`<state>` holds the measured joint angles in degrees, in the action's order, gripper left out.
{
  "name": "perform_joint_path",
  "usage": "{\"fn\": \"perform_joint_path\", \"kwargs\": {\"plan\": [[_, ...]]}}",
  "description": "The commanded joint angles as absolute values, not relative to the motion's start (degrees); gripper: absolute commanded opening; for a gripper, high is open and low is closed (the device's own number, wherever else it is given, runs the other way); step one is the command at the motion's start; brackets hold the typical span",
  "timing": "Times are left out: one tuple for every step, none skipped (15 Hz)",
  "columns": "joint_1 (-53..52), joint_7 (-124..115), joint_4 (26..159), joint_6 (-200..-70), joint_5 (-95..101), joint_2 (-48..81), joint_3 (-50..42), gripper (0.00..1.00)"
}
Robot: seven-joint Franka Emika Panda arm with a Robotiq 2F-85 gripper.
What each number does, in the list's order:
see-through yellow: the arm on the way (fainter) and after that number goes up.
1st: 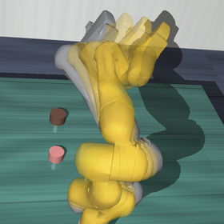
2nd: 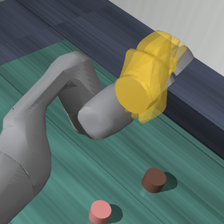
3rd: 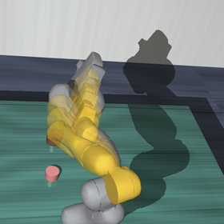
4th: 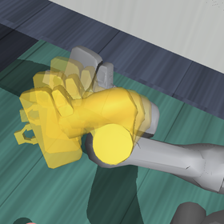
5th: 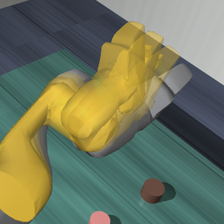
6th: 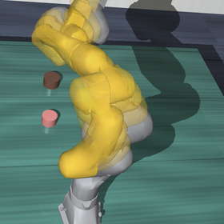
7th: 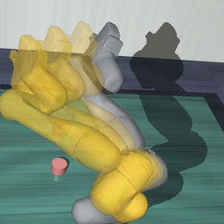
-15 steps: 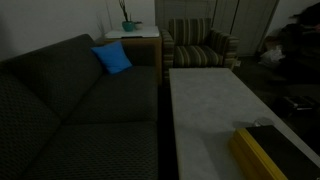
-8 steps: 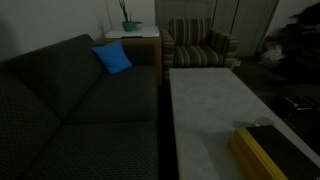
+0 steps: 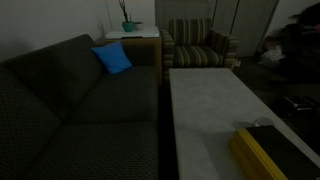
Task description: Place the lid of the silver container on the table, open the black book, then close the container
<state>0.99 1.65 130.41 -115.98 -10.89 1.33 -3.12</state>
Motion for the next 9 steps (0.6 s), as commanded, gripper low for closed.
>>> {"fn": "perform_joint_path", "kwargs": {"plan": [[1.36,1.59,130.32,-115.84,-10.85,0.68,-2.67,1.00],[1.36,1.59,130.32,-115.83,-10.86,0.27,-2.69,1.00],[1.35,1.59,130.34,-115.81,-10.86,0.07,-2.69,1.00],[1.08,1.95,130.62,-117.33,-9.61,0.39,-2.42,1.00],[1.03,0.23,130.45,-119.74,-7.70,1.71,-2.35,1.00],[1.12,-1.66,130.22,-123.27,-5.81,3.42,-2.43,1.00],[1.22,-3.25,129.75,-125.68,-3.36,5.31,-2.56,1.00],[1.34,-6.11,129.38,-128.94,-0.93,7.74,-2.86,1.00],[1.44,-7.69,129.03,-131.43,0.46,9.76,-3.18,1.00]]}}
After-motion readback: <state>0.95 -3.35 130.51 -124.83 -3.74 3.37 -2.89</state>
